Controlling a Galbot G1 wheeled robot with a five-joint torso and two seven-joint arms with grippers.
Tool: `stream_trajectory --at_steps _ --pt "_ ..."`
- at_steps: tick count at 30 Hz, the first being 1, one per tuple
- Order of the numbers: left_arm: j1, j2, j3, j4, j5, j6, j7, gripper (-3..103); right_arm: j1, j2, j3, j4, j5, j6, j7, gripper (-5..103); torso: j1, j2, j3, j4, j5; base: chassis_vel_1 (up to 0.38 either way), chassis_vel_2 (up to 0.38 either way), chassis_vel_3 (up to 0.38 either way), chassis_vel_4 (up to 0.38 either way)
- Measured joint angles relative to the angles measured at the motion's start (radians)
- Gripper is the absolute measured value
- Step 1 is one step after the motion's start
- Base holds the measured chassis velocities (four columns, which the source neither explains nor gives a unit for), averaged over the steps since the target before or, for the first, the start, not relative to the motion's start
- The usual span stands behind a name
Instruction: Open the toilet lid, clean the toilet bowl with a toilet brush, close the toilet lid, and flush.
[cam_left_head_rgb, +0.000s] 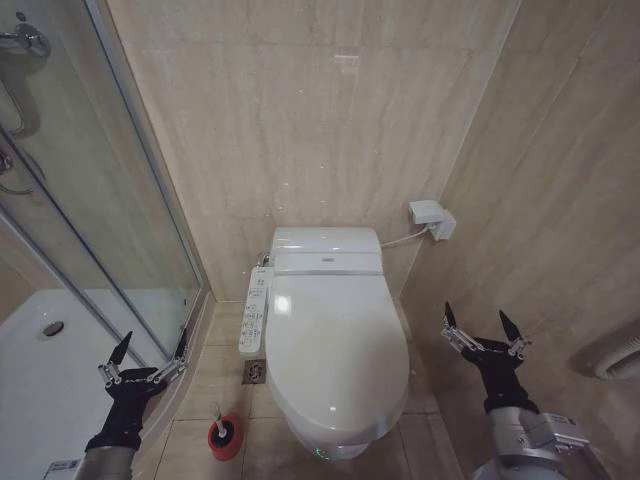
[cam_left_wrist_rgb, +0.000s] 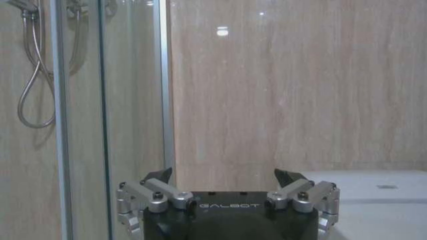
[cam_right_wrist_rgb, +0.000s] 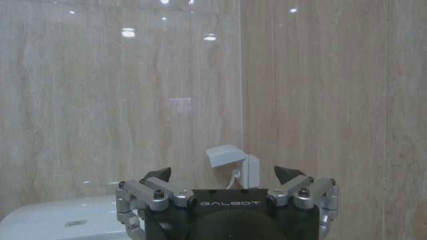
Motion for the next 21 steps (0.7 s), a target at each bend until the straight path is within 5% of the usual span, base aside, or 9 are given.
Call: stream_trajectory --at_steps 10,21 --pt "-0.013 0.000 0.005 0.000 -0.001 0.019 -0.002 100 0.000 0.000 0.000 0.000 0.000 0.000 0.000 100 0.000 0.000 0.000 0.0003 0.0001 0.000 0.000 0.000 0.000" --pt "-0.214 0.002 0.095 0.030 -0.030 0.324 -0.040 100 0.000 0.000 0.000 0.000 -0.001 0.000 0.000 100 0.000 0.000 0.000 -0.0001 0.0000 0.000 0.000 0.000 0.000"
